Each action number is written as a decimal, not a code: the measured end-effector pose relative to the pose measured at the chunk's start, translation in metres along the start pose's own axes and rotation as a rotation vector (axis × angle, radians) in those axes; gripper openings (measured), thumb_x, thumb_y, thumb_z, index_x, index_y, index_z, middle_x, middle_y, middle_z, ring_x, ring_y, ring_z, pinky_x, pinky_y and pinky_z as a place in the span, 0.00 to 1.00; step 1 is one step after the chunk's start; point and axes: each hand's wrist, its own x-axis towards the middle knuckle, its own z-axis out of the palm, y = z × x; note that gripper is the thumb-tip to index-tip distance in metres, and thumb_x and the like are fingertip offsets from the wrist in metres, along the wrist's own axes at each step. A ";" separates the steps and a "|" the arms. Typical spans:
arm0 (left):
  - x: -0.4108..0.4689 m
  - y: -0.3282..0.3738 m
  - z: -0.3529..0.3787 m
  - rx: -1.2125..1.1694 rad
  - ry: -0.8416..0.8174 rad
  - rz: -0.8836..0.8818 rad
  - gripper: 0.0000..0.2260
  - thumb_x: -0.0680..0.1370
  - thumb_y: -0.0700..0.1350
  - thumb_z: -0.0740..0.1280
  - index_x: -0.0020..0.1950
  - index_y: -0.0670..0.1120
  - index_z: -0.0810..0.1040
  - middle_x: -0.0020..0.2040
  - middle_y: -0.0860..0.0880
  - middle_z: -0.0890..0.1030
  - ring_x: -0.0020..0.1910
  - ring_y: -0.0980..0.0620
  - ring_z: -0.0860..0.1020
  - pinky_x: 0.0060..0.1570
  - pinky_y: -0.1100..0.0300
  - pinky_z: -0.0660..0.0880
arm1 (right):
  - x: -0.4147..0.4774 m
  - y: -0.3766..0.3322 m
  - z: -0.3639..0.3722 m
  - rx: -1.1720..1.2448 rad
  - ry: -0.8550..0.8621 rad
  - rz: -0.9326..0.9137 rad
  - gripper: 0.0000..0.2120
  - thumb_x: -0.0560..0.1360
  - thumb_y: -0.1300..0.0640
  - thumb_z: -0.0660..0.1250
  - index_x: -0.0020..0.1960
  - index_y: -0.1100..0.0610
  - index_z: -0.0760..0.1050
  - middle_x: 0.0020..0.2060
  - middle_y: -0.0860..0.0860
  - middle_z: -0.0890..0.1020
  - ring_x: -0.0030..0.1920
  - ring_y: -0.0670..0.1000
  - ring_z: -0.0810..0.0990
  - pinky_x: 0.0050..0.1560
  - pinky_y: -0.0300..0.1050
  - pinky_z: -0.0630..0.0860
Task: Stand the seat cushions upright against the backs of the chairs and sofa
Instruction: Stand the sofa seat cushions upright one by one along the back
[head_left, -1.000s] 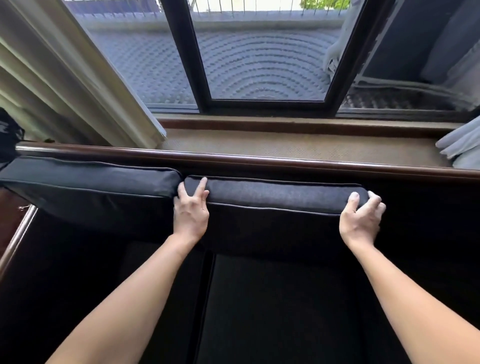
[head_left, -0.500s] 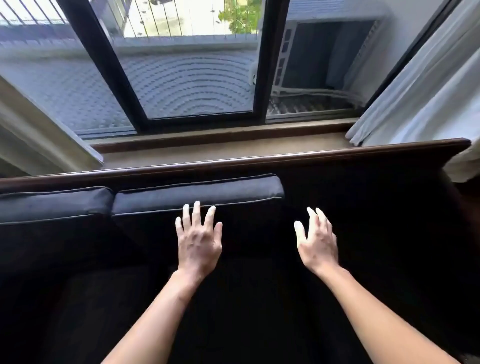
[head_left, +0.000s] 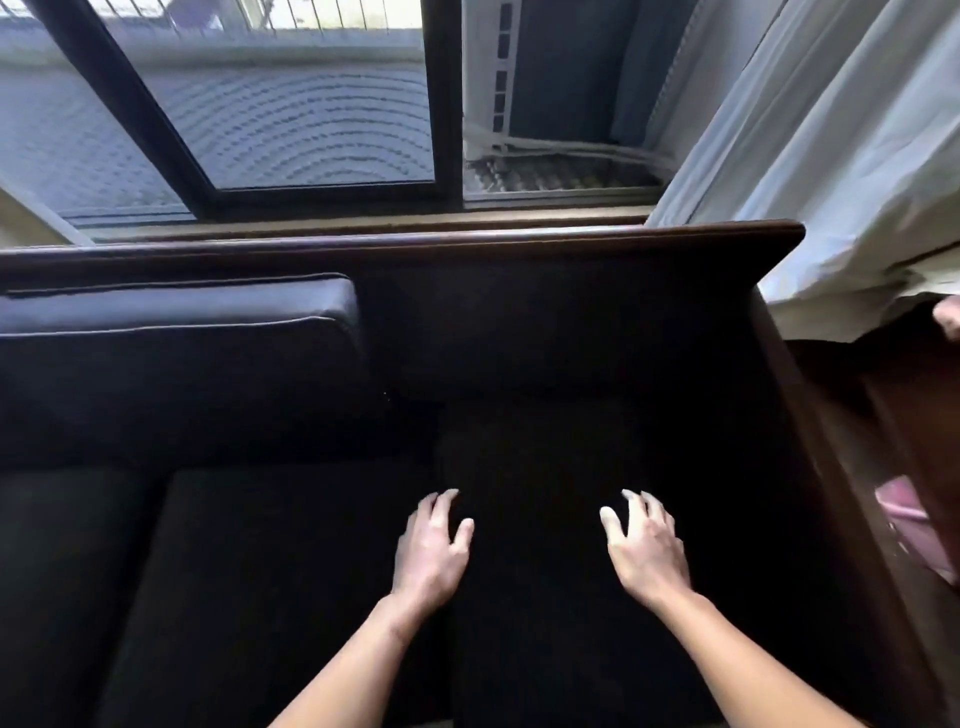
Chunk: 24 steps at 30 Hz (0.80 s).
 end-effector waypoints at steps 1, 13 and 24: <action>-0.002 -0.003 0.021 -0.036 -0.013 -0.085 0.28 0.86 0.55 0.65 0.84 0.51 0.63 0.83 0.46 0.66 0.81 0.45 0.66 0.77 0.49 0.66 | 0.009 0.021 0.002 -0.012 -0.025 0.010 0.28 0.83 0.41 0.55 0.78 0.54 0.63 0.79 0.54 0.62 0.78 0.55 0.60 0.74 0.58 0.62; 0.018 -0.049 0.152 -0.106 0.228 -0.524 0.43 0.81 0.71 0.57 0.86 0.44 0.53 0.81 0.39 0.67 0.74 0.34 0.74 0.69 0.39 0.73 | 0.093 0.125 0.068 0.301 -0.183 0.289 0.51 0.70 0.22 0.58 0.81 0.54 0.53 0.75 0.58 0.69 0.73 0.64 0.69 0.70 0.60 0.67; 0.028 -0.074 0.159 -0.146 0.343 -0.567 0.44 0.72 0.81 0.54 0.65 0.45 0.76 0.61 0.42 0.83 0.62 0.37 0.81 0.65 0.40 0.76 | 0.099 0.138 0.072 0.821 -0.268 0.310 0.32 0.63 0.37 0.80 0.60 0.54 0.82 0.52 0.47 0.87 0.52 0.50 0.86 0.57 0.50 0.80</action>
